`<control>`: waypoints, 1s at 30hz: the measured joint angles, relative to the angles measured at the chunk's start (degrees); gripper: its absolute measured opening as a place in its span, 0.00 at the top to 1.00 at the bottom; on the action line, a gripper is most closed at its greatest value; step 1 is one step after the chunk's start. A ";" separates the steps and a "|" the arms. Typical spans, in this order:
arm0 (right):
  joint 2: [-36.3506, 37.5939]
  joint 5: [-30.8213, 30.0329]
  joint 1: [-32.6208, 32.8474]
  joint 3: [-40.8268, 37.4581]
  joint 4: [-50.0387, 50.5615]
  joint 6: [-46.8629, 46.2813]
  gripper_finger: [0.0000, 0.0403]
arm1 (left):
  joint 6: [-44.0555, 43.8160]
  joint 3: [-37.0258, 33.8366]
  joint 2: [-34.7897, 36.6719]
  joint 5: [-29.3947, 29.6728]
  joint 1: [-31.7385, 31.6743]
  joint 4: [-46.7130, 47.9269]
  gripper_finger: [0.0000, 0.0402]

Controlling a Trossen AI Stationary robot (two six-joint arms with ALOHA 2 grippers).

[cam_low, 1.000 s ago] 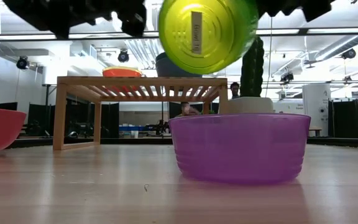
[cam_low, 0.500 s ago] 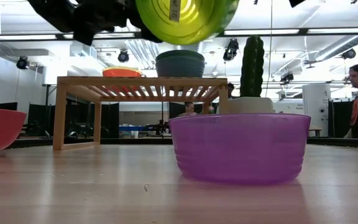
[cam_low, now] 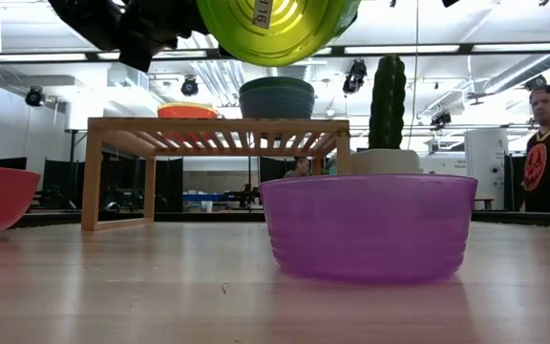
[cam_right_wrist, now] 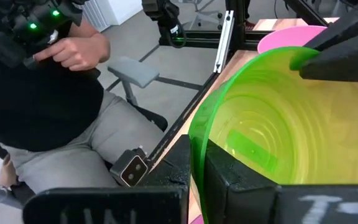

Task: Place and stack bowls onto a shelf
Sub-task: Stack the green bowl on top of the yellow bowl on the shelf

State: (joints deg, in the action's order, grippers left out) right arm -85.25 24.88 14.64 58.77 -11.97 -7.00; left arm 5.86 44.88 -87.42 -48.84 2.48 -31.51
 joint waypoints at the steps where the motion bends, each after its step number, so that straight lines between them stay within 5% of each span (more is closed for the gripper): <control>1: 0.00 -0.02 0.00 0.00 0.05 -0.02 0.98 | -0.12 0.00 0.02 -0.15 0.02 0.00 0.98; 7: -0.02 -1.34 -0.02 0.00 -0.19 0.68 0.93 | -0.58 0.00 0.04 -0.45 0.21 0.04 0.99; 17: 2.02 -4.90 -0.24 0.00 -0.63 0.19 0.67 | -7.49 1.16 0.41 2.64 0.63 0.31 1.00; 23: 4.58 -4.72 -0.29 -0.03 -0.24 1.95 0.61 | -6.60 4.22 3.11 4.86 1.02 10.76 1.00; 30: 8.91 -7.09 -0.38 -0.05 2.29 4.09 0.60 | 1.46 10.21 9.32 10.56 1.25 33.28 1.00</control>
State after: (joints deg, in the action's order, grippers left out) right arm -76.34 17.79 14.25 58.72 -9.68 -2.92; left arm 7.32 55.09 -78.09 -38.28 3.73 1.77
